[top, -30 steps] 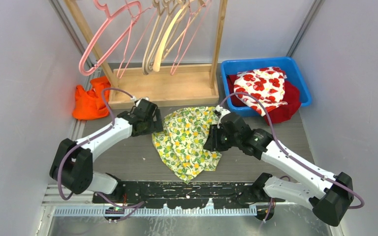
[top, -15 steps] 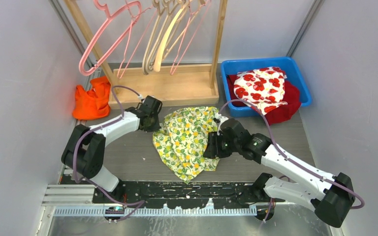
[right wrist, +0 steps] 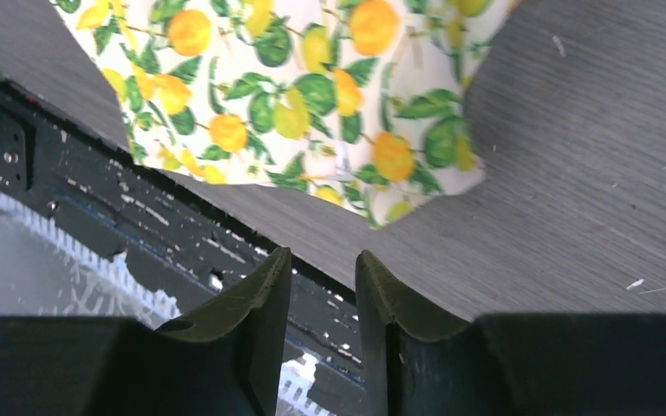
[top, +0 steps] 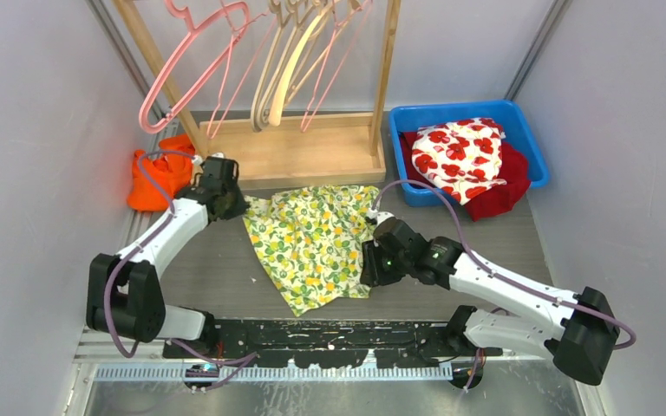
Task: Place the skirt on the hanger
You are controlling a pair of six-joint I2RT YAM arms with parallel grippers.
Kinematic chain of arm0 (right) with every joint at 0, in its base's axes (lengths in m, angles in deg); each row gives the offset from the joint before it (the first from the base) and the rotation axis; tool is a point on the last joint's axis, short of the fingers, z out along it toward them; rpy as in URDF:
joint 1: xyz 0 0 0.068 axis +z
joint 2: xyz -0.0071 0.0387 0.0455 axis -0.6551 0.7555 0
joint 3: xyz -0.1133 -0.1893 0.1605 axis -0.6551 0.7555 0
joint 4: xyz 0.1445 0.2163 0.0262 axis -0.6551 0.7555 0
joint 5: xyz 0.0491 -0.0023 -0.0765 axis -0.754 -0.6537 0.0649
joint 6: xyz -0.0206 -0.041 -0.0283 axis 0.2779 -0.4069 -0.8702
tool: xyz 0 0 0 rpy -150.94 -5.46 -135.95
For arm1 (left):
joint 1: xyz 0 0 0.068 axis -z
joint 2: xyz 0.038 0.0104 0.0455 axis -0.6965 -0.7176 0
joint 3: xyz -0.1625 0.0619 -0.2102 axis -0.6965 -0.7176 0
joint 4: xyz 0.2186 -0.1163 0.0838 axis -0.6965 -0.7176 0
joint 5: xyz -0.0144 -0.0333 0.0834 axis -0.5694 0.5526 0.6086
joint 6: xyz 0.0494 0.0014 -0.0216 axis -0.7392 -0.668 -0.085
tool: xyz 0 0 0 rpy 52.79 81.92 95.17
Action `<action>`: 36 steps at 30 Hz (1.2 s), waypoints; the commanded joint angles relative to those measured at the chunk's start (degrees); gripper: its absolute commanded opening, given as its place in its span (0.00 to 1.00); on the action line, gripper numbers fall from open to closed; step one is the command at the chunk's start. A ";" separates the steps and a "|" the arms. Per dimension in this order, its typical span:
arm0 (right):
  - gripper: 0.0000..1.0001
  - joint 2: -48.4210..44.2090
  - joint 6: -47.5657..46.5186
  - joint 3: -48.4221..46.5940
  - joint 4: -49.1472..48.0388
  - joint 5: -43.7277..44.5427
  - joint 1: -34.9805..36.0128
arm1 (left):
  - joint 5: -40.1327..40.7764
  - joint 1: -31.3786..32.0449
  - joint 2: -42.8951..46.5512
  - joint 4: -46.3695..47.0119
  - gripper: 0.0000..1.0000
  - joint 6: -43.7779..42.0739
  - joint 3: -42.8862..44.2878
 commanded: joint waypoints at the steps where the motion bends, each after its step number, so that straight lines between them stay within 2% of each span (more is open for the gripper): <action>1: 0.39 0.56 2.86 -1.40 -3.78 6.77 0.10 | -1.95 -4.98 -0.73 0.00 0.00 -1.81 1.68; 8: 0.53 2.75 5.47 0.81 -6.86 14.44 0.04 | -4.19 -10.49 -2.06 -0.56 0.01 -2.81 0.42; 12: 0.54 5.16 7.27 4.32 -12.04 11.96 -0.02 | -7.92 -8.30 1.27 -2.06 0.16 -1.94 -0.80; 17: 0.53 7.16 8.45 6.48 -15.20 11.60 -0.03 | -3.31 1.81 8.65 -6.84 0.36 0.78 -2.27; 21: 0.50 4.56 8.98 6.60 -14.34 14.87 -1.00 | -0.23 10.59 18.09 -12.24 0.37 4.85 -5.56; 24: 0.47 2.67 9.00 6.45 -14.79 13.06 -5.75 | 3.14 18.39 21.38 -15.01 0.37 8.56 -6.99; 27: 0.47 2.52 7.75 5.68 -16.66 10.10 -14.04 | 6.06 26.51 21.14 -16.81 0.37 12.36 -8.78; 31: 0.52 7.44 4.56 1.50 -19.30 5.35 -22.44 | 8.32 35.77 18.51 -17.04 0.36 18.35 -12.43; 36: 0.58 18.22 1.71 -6.23 -22.97 0.81 -25.37 | 11.50 45.58 14.52 -15.58 0.36 26.63 -15.58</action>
